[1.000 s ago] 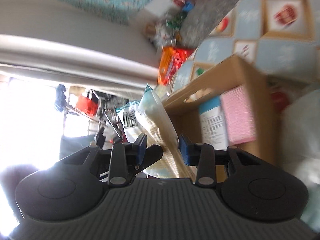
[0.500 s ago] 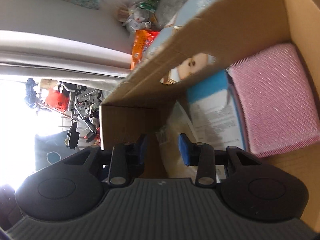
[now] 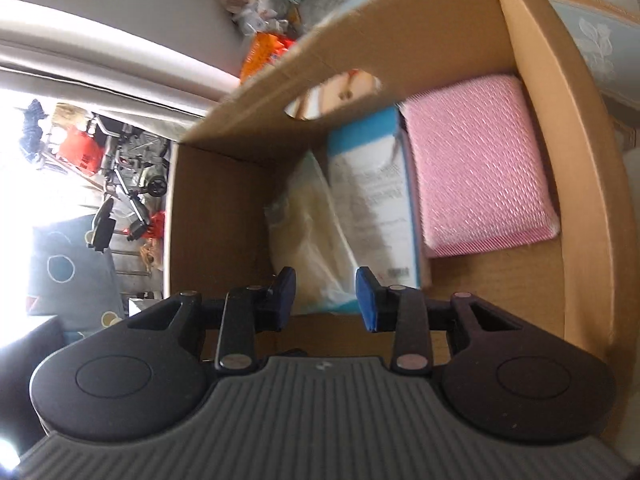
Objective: Organize soft objects
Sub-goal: 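Carry the cotton-swab bag with the right tool into the cardboard box, then lower the cotton-swab bag beside the medicine box and open the right tool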
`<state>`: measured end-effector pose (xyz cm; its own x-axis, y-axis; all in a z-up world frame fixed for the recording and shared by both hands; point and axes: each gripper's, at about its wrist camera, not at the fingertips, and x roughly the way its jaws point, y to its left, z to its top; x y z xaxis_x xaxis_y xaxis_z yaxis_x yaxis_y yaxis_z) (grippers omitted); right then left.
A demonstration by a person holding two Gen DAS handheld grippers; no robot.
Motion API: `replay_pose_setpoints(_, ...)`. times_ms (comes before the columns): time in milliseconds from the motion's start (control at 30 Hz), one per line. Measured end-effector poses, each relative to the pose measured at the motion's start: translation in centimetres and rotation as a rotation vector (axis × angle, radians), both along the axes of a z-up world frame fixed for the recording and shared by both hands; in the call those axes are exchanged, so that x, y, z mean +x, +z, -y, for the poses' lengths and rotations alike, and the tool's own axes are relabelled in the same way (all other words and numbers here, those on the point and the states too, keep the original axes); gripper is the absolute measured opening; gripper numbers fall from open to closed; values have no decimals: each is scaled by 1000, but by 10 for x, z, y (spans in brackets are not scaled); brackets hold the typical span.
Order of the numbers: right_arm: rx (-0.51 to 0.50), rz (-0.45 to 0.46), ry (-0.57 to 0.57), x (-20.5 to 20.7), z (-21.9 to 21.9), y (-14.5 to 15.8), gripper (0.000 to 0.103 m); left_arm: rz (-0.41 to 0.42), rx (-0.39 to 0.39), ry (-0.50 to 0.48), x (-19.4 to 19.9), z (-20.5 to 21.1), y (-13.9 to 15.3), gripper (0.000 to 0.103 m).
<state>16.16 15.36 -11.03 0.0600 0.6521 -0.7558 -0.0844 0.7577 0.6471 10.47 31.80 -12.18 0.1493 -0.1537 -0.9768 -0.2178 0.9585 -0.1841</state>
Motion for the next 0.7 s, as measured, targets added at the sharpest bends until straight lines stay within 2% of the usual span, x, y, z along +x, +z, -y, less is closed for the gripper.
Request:
replay_pose_setpoints(100, 2, -5, -11, 3, -4, -8, 29, -28, 50, 6, 5, -5, -12, 38)
replay_pose_setpoints(300, 7, -28, -7, 5, -6, -16, 25, -6, 122, 29, 10, -18, -8, 39)
replay_pose_setpoints(500, 13, -49, -13, 7, -10, -23, 24, 20, 147, 55, 15, -29, -4, 39)
replay_pose_setpoints(700, 24, -44, -14, 10, -16, -22, 23, 28, 187, 47, 4, -27, 5, 41)
